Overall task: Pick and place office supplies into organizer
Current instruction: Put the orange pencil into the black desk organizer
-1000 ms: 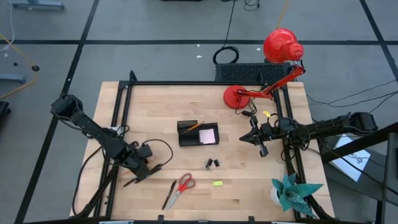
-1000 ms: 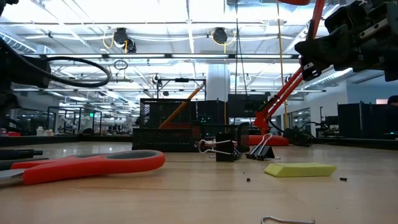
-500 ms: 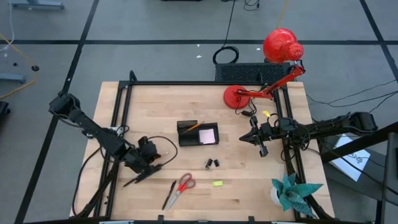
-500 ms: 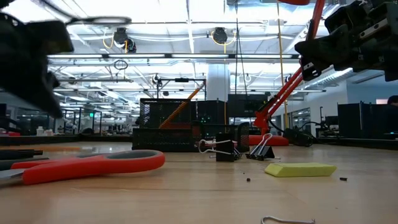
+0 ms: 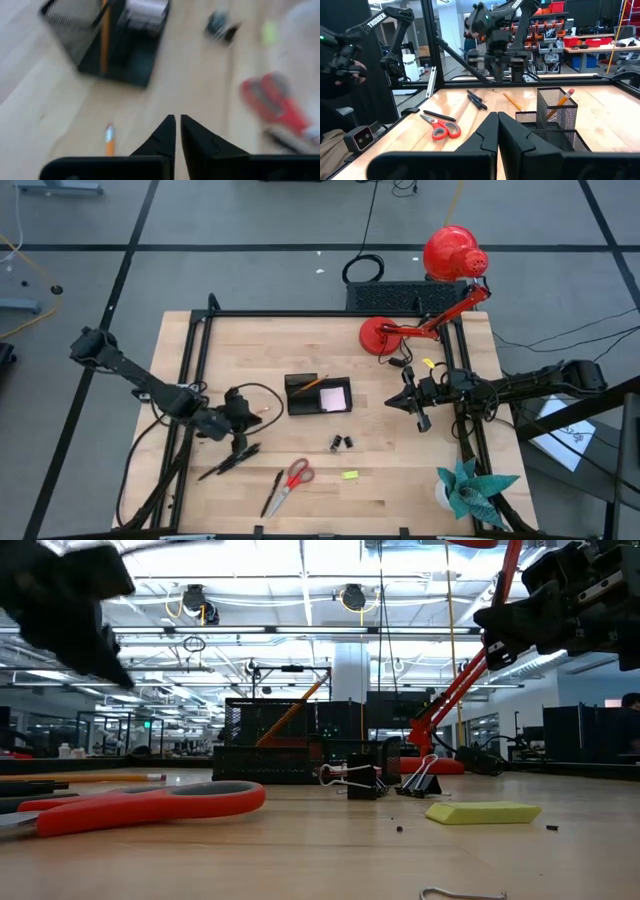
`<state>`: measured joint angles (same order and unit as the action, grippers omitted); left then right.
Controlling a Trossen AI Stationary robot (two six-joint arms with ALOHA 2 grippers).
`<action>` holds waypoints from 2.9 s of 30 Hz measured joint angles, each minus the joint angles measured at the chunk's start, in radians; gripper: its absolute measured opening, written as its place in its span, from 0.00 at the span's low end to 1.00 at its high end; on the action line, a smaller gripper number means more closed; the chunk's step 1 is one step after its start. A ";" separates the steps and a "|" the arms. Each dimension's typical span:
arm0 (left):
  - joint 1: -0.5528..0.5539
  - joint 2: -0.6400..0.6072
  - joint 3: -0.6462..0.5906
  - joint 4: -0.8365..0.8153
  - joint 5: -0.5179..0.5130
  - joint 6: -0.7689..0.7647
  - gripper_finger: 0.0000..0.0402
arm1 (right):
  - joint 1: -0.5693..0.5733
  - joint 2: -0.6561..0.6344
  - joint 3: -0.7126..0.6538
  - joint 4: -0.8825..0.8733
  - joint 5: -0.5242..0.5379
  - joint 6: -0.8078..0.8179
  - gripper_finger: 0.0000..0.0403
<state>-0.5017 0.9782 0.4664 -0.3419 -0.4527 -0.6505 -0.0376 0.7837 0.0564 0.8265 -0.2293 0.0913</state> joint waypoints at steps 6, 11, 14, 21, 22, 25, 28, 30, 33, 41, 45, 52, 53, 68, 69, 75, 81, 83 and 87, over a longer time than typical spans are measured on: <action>0.202 0.077 0.000 -0.068 0.074 0.052 0.25 | 0.000 0.000 0.000 0.008 0.025 -0.006 0.00; 0.393 0.166 0.000 -0.078 0.273 0.153 0.39 | 0.000 0.000 0.000 -0.003 0.075 -0.006 0.00; 0.460 0.215 0.017 -0.132 0.331 0.198 0.47 | 0.000 0.000 0.000 -0.008 0.076 -0.021 0.00; 0.517 0.310 0.055 -0.211 0.392 0.266 0.59 | 0.000 0.000 0.000 -0.008 0.076 -0.030 0.00; 0.517 0.319 0.056 -0.207 0.396 0.276 0.60 | 0.000 0.000 0.000 -0.009 0.076 -0.032 0.00; 0.517 0.345 0.060 -0.200 0.400 0.295 0.60 | 0.000 0.000 0.000 -0.009 0.076 -0.032 0.00; 0.517 0.364 0.061 -0.194 0.400 0.299 0.60 | 0.000 0.000 0.000 -0.010 0.076 -0.032 0.00; 0.519 0.373 0.061 -0.191 0.400 0.304 0.60 | 0.000 0.000 0.000 -0.009 0.076 -0.032 0.00; 0.538 0.392 0.075 -0.197 0.410 0.323 0.60 | 0.000 0.000 0.000 -0.009 0.078 -0.032 0.00; 0.579 0.435 0.114 -0.210 0.445 0.379 0.60 | 0.000 0.000 0.000 -0.005 0.103 -0.032 0.00; 0.591 0.452 0.116 -0.210 0.464 0.380 0.60 | 0.000 0.000 0.000 -0.005 0.103 -0.032 0.00; 0.593 0.453 0.115 -0.194 0.471 0.381 0.60 | 0.000 0.000 0.000 -0.005 0.102 -0.032 0.00; 0.593 0.453 0.114 -0.191 0.470 0.381 0.59 | 0.000 0.000 0.000 -0.005 0.102 -0.032 0.00; 0.591 0.455 0.111 -0.144 0.445 0.385 0.18 | 0.000 0.000 0.000 -0.005 0.102 -0.032 0.00; 0.591 0.455 0.110 -0.140 0.445 0.385 0.16 | 0.000 0.000 0.000 -0.005 0.102 -0.032 0.00; 0.583 0.456 0.109 -0.113 0.437 0.382 0.03 | 0.000 0.000 0.000 -0.005 0.102 -0.032 0.00; 0.558 0.448 0.109 -0.084 0.417 0.381 0.06 | 0.000 0.000 0.000 -0.005 0.102 -0.032 0.00; 0.549 0.437 0.107 -0.079 0.412 0.381 0.06 | 0.000 0.000 0.000 -0.005 0.102 -0.032 0.00; 0.536 0.409 0.106 -0.072 0.420 0.370 0.03 | 0.000 0.000 0.000 -0.005 0.102 -0.032 0.00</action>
<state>0.0342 1.3870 0.5724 -0.4141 -0.0328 -0.2808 -0.0380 0.7837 0.0563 0.8215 -0.1276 0.0597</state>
